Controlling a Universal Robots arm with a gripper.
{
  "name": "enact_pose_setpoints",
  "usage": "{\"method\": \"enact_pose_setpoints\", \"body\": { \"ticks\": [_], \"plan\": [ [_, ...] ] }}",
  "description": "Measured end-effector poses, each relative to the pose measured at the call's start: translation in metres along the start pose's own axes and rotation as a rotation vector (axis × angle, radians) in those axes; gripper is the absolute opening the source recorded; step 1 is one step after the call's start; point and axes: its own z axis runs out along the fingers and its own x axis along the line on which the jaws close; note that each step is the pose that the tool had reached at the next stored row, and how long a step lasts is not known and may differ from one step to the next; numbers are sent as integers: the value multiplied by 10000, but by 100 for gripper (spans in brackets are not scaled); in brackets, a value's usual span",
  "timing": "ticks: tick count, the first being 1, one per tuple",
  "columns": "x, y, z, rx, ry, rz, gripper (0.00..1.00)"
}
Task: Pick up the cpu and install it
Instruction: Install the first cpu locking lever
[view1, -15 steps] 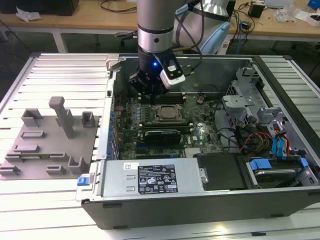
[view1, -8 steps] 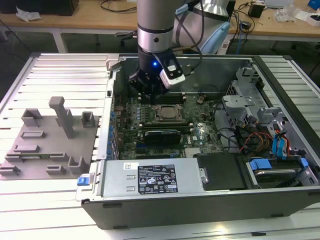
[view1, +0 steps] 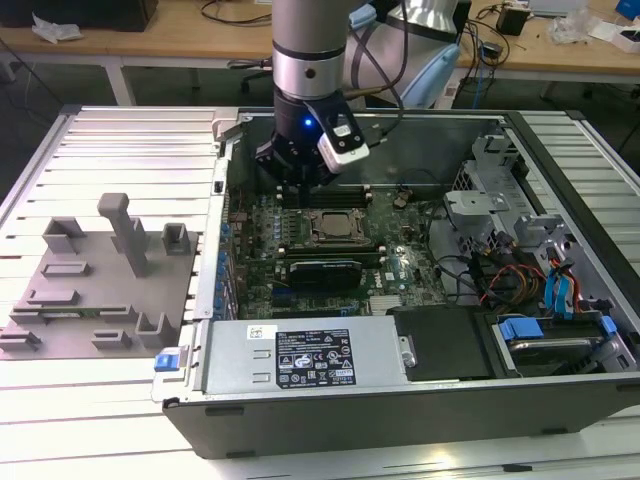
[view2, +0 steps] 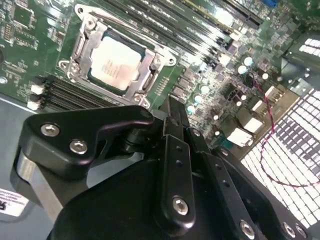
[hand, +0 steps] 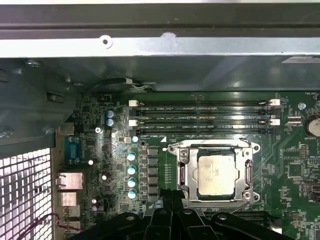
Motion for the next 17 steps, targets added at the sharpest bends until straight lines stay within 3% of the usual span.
{"method": "enact_pose_setpoints", "body": {
  "ticks": [2,3,5,8,9,11,15,17],
  "plan": [
    [57,0,1,-27,-35,3,11],
    [69,-1,1,-84,-53,1,11],
    [94,-1,1,-349,-97,2,11],
    [124,-1,1,-833,-152,4,11],
    [135,-2,1,-1071,-172,6,11],
    [151,-2,1,-1431,-202,9,11],
    [166,-2,1,-1906,-224,13,11],
    [182,-2,1,-2265,-237,18,11]
  ]
}}
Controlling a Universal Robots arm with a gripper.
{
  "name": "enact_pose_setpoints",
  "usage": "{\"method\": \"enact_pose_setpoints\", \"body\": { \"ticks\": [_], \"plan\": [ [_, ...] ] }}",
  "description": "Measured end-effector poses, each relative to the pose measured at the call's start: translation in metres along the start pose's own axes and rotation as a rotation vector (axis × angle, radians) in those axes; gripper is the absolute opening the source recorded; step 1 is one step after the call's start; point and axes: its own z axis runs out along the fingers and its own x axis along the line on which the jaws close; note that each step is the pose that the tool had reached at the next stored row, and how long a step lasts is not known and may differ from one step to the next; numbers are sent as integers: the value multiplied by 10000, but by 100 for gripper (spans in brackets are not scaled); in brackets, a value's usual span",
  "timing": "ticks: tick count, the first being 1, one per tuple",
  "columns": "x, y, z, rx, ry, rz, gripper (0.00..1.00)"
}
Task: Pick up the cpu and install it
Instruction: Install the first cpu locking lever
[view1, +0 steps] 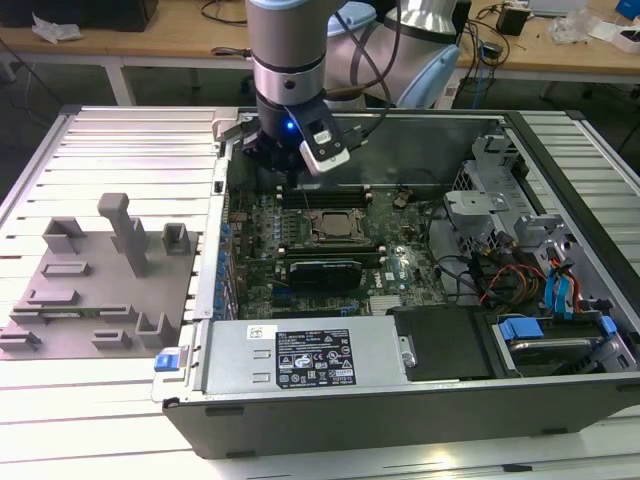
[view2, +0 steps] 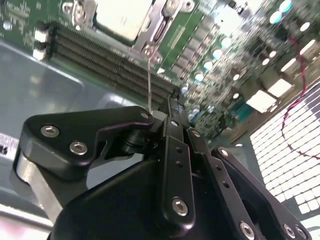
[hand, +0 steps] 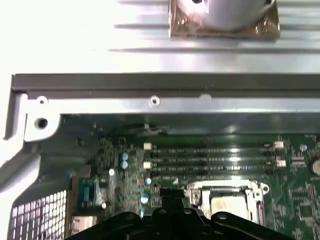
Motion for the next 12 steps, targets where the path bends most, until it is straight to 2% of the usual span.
{"method": "enact_pose_setpoints", "body": {
  "ticks": [2,3,7,12],
  "plan": [
    [7,0,1,-216,-4,3,11],
    [7,-1,1,-257,-4,4,11],
    [-41,0,4,-262,-3,7,11],
    [-194,-1,14,-262,-9,23,11]
  ]
}}
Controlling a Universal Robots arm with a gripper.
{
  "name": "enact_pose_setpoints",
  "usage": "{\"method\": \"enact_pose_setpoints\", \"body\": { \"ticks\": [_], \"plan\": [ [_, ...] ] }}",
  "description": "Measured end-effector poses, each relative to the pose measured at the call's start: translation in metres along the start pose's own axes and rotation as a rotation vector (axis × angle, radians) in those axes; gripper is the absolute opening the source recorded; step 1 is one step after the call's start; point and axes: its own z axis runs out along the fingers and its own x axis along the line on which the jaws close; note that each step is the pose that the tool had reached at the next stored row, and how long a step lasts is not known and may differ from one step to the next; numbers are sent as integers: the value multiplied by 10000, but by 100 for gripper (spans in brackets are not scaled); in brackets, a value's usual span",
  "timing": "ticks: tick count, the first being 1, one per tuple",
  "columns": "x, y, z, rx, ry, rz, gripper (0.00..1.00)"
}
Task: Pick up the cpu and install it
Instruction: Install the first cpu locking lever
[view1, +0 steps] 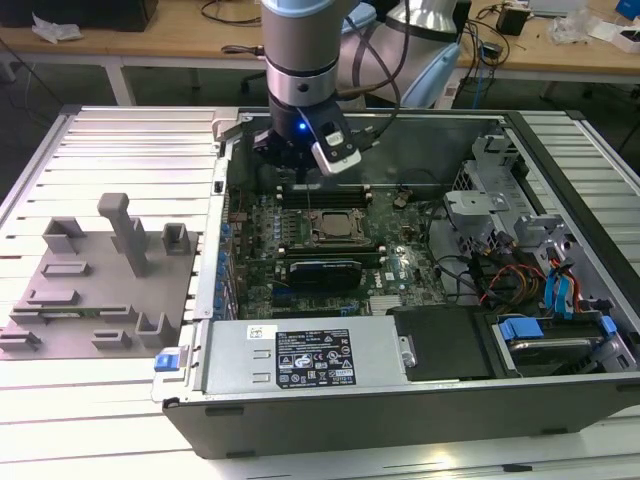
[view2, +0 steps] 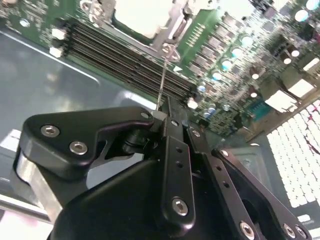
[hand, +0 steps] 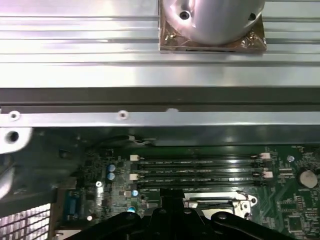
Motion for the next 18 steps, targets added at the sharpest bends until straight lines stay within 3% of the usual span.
{"method": "enact_pose_setpoints", "body": {
  "ticks": [6,11,16,18],
  "plan": [
    [-245,-1,18,1,-2,18,11],
    [-252,-1,19,0,-5,18,11],
    [-250,-13,64,-4,-194,-32,11],
    [-250,-20,92,-4,-205,-35,11]
  ]
}}
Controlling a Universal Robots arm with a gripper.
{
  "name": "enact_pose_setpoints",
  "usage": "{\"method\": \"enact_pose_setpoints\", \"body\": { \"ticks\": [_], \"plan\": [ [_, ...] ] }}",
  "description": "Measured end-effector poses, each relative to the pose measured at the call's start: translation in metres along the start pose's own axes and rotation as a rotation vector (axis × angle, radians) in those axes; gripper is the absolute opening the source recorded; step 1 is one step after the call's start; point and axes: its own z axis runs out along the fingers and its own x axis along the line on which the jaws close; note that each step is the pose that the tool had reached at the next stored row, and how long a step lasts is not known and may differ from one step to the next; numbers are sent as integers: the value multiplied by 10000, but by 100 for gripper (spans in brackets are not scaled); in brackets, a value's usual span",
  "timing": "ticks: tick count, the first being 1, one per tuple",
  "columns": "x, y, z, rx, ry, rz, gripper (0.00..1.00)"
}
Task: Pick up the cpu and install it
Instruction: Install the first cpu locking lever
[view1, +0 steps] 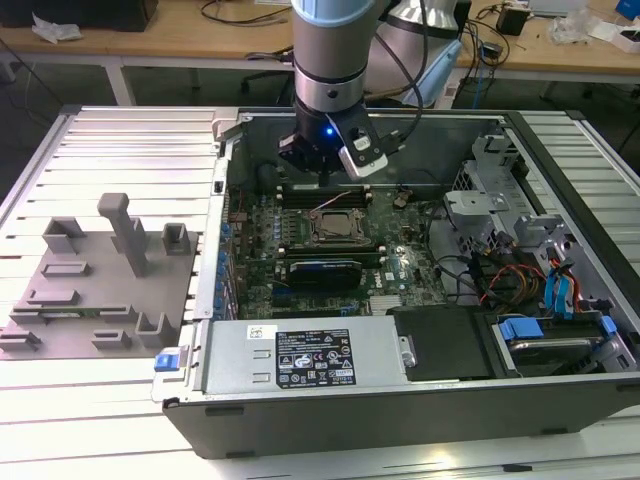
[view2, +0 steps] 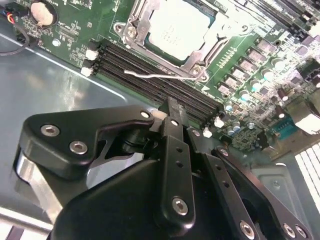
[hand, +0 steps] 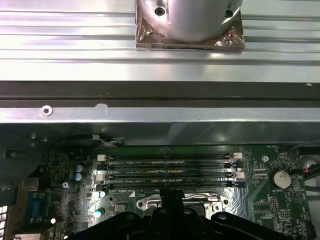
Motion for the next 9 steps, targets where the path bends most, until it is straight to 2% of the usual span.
{"method": "enact_pose_setpoints", "body": {
  "ticks": [5,9],
  "plan": [
    [-9,-32,106,-1,-8,-1,11],
    [-87,-47,167,-1,-9,0,11]
  ]
}}
